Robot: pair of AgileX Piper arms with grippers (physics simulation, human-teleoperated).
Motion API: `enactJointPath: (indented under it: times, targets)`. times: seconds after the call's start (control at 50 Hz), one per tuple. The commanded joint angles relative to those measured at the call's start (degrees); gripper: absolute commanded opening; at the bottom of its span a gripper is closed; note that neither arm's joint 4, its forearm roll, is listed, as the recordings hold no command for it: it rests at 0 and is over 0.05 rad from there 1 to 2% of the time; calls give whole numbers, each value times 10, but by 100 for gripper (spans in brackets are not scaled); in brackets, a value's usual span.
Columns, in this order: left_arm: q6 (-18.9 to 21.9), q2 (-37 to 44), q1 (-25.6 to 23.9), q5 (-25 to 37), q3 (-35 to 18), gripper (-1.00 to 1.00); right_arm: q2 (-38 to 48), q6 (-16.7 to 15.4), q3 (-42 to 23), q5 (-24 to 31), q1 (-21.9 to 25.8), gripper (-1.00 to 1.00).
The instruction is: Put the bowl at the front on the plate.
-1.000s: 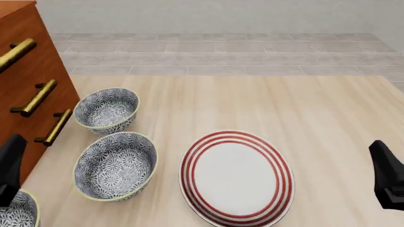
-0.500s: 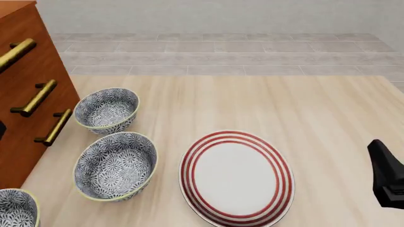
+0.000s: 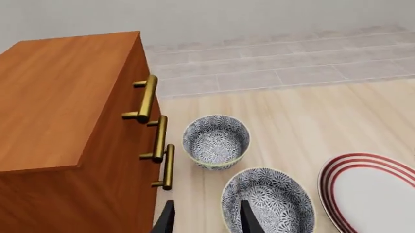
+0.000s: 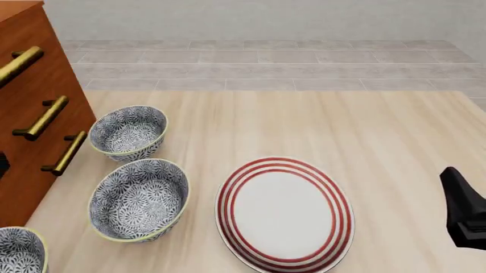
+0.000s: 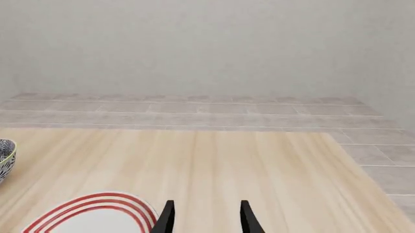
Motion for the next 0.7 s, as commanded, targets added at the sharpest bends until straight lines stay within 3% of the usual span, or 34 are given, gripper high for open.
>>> enactJointPath:
  times: [0.02,0.14,0.52,0.7]
  targets:
    - [-31,11,6,59,3,100,6,-2,1,-4,3,100]
    - [-33,-9,13,81,38,100,5,-1,1,-4,1,100]
    - [-29,-39,32,159,37,100,2,-1,2,-6,0,100]
    - [-40,-49,41,171,77,100,11,-8,3,-13,2,100]
